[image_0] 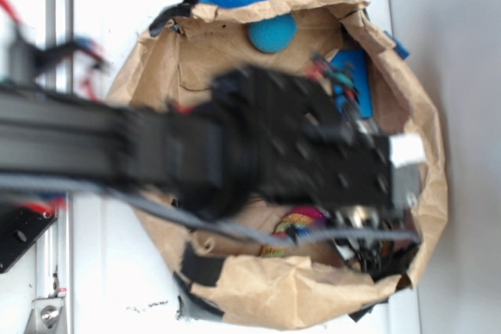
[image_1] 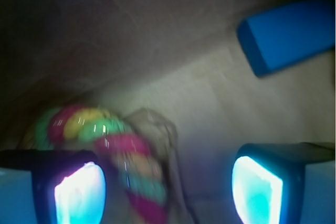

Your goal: Grab the multicolored rope.

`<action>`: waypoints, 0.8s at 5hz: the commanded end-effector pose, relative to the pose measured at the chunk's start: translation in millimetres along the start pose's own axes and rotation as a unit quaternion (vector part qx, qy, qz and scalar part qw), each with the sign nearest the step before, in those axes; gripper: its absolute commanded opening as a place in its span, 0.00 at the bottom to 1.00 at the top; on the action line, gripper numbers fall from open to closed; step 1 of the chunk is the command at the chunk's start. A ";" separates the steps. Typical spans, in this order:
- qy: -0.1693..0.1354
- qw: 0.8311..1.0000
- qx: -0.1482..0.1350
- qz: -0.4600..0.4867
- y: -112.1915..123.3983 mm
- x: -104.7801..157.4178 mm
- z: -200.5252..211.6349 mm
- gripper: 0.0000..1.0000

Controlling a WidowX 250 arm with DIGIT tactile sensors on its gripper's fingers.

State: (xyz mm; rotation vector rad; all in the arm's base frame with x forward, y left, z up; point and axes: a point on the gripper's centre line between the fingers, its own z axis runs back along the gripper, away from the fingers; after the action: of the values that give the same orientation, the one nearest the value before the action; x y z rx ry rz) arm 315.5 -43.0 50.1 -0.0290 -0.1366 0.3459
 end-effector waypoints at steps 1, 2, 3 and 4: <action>0.025 0.999 -0.013 -0.040 -23.5 12.2 -12.2 1.00; 0.032 0.999 -0.025 -0.023 -11.6 13.5 -7.2 0.00; 0.010 0.999 -0.033 -0.025 -5.5 13.3 2.0 0.00; -0.005 0.999 -0.035 -0.021 0.9 10.4 10.2 0.00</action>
State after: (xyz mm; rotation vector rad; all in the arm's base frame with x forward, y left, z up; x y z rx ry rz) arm 317.6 -43.9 41.1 -0.0780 -0.0935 0.2932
